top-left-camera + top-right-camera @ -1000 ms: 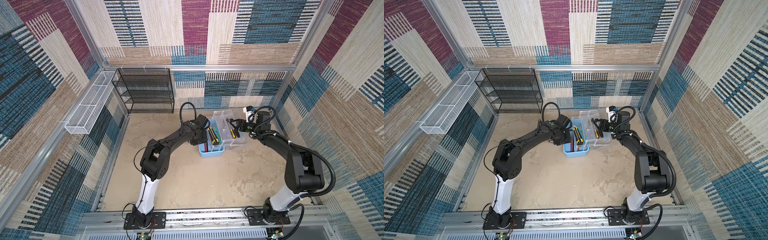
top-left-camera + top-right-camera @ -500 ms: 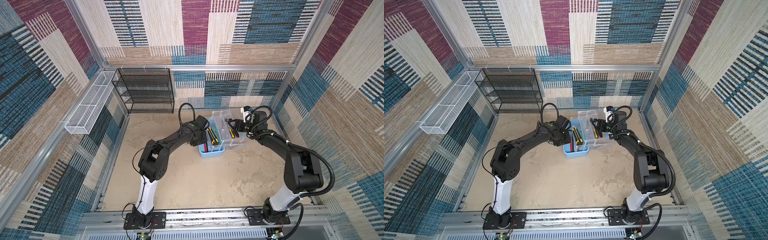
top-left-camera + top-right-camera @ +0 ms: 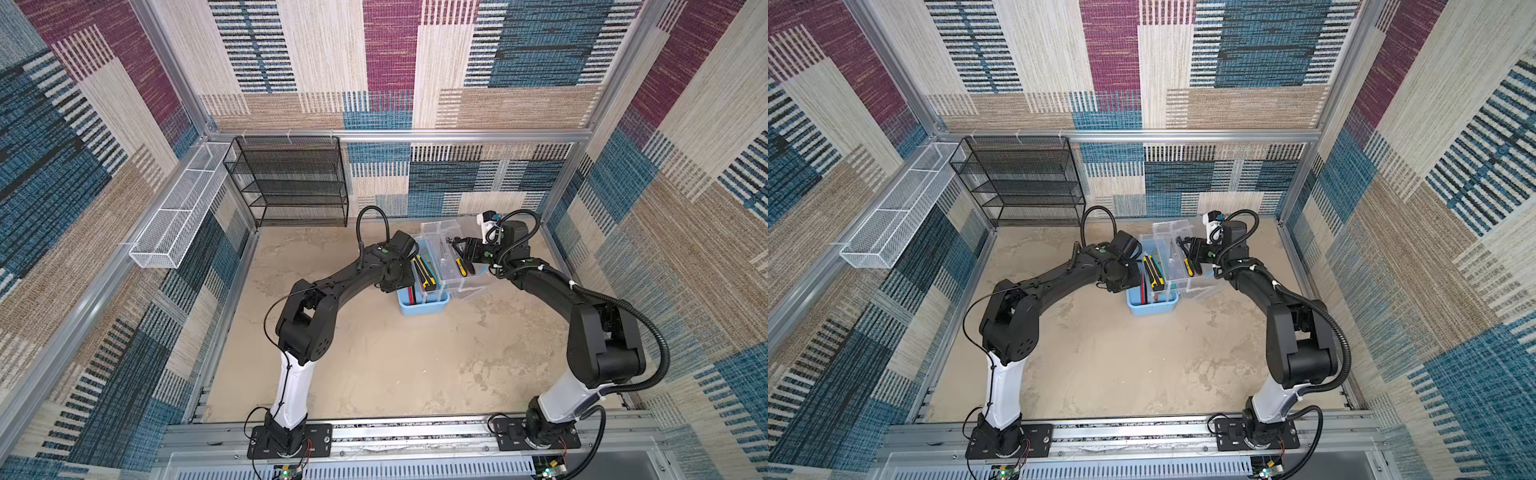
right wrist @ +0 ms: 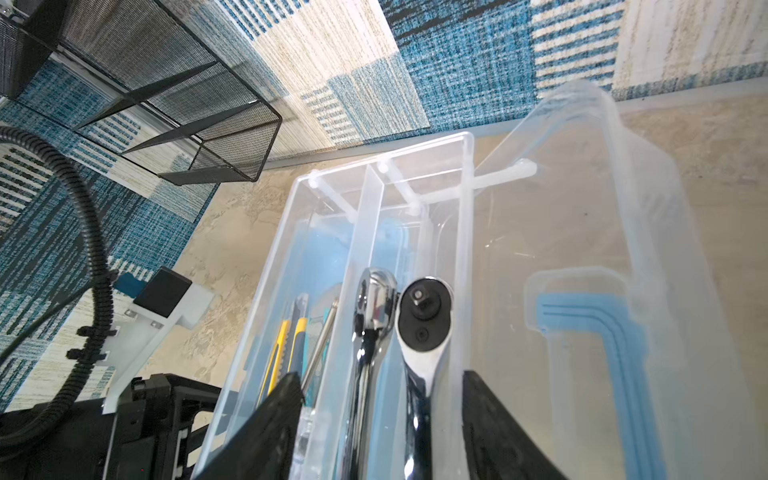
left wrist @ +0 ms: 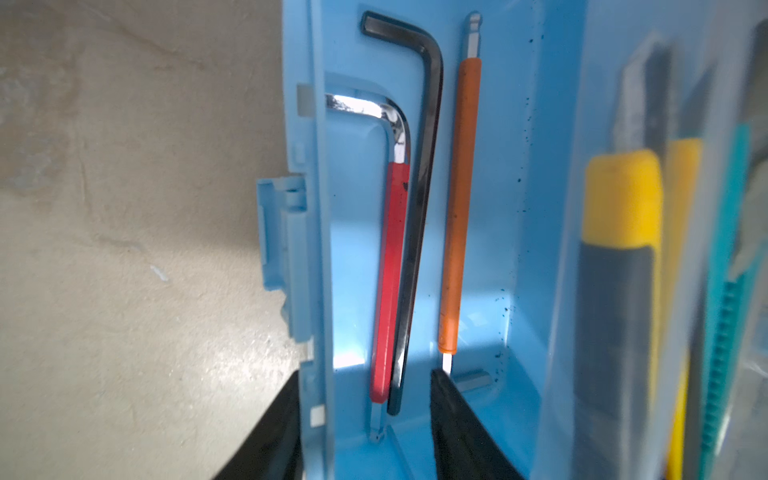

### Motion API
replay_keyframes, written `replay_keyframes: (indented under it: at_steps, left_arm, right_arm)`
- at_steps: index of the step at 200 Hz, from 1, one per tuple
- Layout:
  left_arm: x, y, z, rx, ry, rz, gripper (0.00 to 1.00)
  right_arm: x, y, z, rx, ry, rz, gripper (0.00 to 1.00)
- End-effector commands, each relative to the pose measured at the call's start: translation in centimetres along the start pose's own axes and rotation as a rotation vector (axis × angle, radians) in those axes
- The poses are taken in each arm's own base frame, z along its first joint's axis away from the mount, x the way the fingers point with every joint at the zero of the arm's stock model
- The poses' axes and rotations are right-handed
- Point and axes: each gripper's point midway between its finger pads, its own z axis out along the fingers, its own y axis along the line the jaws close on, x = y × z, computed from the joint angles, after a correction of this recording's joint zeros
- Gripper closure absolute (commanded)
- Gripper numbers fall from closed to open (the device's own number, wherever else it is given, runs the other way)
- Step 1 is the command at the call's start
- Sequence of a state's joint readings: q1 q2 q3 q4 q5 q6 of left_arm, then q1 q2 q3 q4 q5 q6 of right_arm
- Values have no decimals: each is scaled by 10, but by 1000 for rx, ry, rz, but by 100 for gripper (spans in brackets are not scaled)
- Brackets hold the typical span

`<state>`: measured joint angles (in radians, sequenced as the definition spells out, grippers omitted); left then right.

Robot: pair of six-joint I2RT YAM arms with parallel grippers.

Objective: Pack the tool kit

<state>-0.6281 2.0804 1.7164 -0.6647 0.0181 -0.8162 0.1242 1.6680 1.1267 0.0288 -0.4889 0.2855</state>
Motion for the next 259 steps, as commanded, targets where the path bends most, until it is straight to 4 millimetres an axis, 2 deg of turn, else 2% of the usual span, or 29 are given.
replay_keyframes:
  at_steps: [1, 41, 150, 181, 225, 259]
  left_arm:
    - [-16, -15, -16, 73, -49, -41, 50]
    - [-22, -8, -29, 51, -66, -45, 48]
    - [-8, -5, -4, 52, 2, -59, 49]
    - [-2, 3, 2, 33, 24, -69, 49]
    - [3, 6, 8, 29, 44, -77, 50]
    - [-2, 2, 6, 37, 32, -84, 50]
  right_arm:
    - [9, 14, 3, -64, 43, 8, 38]
    - [8, 15, 3, -57, 42, -2, 38]
    - [3, 19, 5, -83, 38, 9, 38]
    - [2, 20, 6, -89, 39, 10, 38]
    - [2, 24, 8, -110, 42, 21, 38]
    - [7, 31, 10, -122, 55, 22, 39]
